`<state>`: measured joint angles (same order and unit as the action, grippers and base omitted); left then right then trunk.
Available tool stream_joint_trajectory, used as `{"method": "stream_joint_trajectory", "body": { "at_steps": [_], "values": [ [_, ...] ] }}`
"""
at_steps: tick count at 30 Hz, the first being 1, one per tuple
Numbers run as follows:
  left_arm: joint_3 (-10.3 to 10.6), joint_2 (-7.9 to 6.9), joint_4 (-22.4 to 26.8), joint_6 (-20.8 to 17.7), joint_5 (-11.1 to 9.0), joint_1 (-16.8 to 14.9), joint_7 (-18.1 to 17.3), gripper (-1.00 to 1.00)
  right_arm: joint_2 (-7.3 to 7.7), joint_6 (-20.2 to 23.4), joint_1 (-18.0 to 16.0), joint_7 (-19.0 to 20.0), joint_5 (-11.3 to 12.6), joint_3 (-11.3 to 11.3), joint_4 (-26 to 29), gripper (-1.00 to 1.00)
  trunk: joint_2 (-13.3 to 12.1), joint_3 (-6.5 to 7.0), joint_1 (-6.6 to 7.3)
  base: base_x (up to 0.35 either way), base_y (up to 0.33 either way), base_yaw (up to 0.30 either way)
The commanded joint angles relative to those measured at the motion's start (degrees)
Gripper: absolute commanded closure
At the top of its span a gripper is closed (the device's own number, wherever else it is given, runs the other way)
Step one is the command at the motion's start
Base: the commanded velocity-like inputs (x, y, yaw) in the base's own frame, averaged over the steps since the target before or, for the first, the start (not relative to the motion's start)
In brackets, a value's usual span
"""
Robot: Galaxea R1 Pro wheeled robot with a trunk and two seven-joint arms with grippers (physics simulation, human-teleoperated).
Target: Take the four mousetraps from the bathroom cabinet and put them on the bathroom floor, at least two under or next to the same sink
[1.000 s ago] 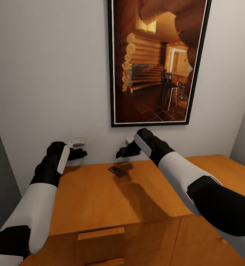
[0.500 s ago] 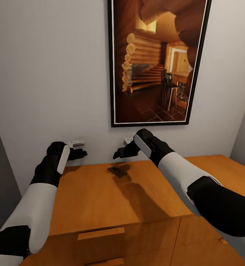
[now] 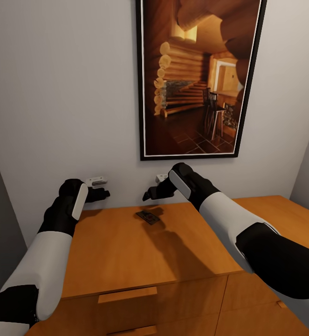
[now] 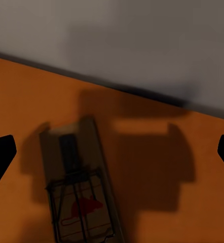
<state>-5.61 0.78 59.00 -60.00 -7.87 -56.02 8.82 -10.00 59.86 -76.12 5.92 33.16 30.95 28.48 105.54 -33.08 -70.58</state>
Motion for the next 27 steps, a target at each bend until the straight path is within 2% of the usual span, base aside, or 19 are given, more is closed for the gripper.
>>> {"method": "stream_joint_trajectory", "body": {
  "at_steps": [1, 25, 26, 27],
  "values": [
    [-0.11, 0.01, -0.57, 0.00, -1.44, -0.05, -0.64, -1.00, 0.00, 0.14, -0.07, 0.52, -0.61, 0.07, -0.01, -1.00, 0.00, -0.06, -0.45, 0.000, 0.000, 0.000],
    [-0.11, 0.09, -0.56, 0.00, -1.44, -0.05, -0.64, -1.00, 0.00, 0.14, -0.08, 0.18, -0.76, 0.07, -0.01, -1.00, 0.00, -0.06, -0.45, 0.000, 0.000, 0.000],
    [-0.02, 0.46, 0.40, 0.21, -0.38, 0.04, 0.41, -1.00, 0.15, -0.19, -0.14, 0.10, -0.87, 0.23, -0.34, -1.00, -0.81, -0.07, -0.01, 0.000, 0.000, 0.000],
    [-0.02, 0.63, 0.50, 0.27, -0.38, 0.04, 1.46, -1.00, 0.11, -0.52, -0.15, 0.09, -0.86, 0.24, -0.66, -1.00, -0.81, -0.07, -0.01, 0.000, 0.000, 0.000]
  ]
}}
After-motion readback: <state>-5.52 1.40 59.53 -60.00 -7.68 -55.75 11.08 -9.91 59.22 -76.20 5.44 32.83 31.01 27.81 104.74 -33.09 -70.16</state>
